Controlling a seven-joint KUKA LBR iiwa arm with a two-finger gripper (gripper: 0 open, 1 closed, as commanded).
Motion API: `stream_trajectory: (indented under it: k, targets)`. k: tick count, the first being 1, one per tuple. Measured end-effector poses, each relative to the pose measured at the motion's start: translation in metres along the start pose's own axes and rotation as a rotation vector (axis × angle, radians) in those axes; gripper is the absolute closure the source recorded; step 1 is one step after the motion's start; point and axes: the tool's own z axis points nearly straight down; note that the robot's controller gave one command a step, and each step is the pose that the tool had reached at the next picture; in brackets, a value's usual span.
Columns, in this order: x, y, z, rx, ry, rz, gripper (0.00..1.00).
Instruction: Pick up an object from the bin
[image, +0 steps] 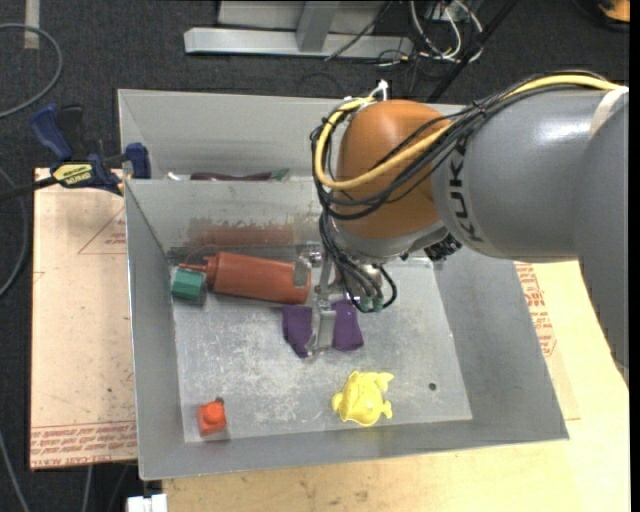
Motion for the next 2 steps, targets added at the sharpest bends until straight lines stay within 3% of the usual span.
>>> stream_trajectory:
  k: [1, 2]
  targets:
    - [-0.001, 0.000, -0.005, -0.001, -0.007, 0.002, 0.00]
    - [0.001, -0.016, 0.029, -0.003, -0.012, 0.057, 0.00]
